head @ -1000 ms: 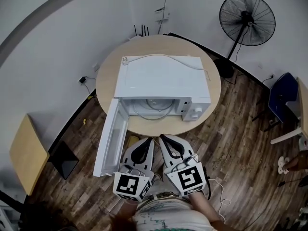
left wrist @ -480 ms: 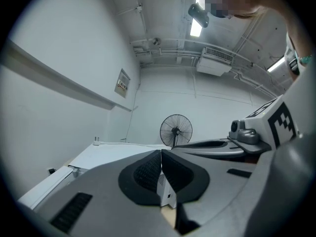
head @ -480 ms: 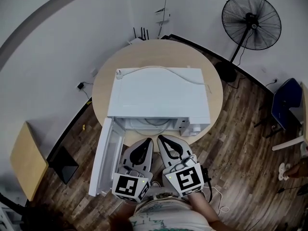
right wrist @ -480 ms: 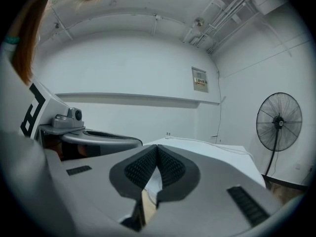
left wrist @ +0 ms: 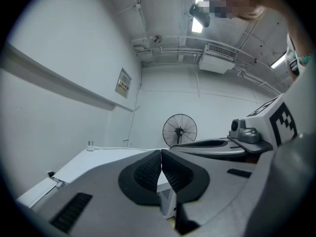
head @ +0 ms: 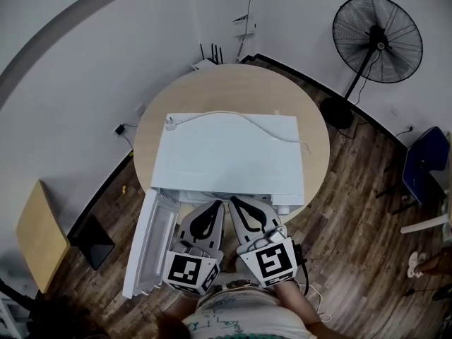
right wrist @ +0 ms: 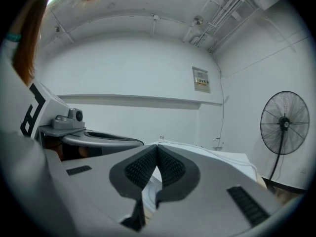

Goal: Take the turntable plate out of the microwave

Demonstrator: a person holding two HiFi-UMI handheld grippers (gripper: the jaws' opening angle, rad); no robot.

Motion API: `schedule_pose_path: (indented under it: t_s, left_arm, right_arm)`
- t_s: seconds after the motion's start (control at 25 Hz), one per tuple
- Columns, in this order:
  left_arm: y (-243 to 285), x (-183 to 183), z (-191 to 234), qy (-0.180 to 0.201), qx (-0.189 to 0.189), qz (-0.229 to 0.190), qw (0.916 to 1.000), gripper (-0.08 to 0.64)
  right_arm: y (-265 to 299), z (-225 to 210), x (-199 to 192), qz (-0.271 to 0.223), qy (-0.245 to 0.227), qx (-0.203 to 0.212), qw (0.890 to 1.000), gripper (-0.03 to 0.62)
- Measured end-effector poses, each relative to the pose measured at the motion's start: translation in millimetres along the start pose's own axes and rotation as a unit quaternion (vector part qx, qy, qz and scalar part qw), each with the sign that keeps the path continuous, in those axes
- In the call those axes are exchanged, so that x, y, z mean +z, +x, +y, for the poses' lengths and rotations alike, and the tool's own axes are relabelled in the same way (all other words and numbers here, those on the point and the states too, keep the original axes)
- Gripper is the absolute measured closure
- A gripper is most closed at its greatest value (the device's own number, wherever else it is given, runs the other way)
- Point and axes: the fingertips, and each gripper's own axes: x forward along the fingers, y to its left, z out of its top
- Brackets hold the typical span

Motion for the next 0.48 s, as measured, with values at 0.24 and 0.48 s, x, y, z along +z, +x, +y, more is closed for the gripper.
schedule_pose_path:
  t_s: [0.24,0.48]
  left_arm:
    - [21.0,1.5,0.2,0.007,0.011,-0.002,0.9999,0.545]
    - [30.0,-0.8,13.8,-0.001,0.021,-0.007,0.9997,0.545]
  right_arm:
    - [8.5,-19.3,2.5,-0.013,-0.004,0.018,1.0,0.601]
    - [20.0,-26.3,-5.5,-0.003,-0.008,0.022,1.0,0.601]
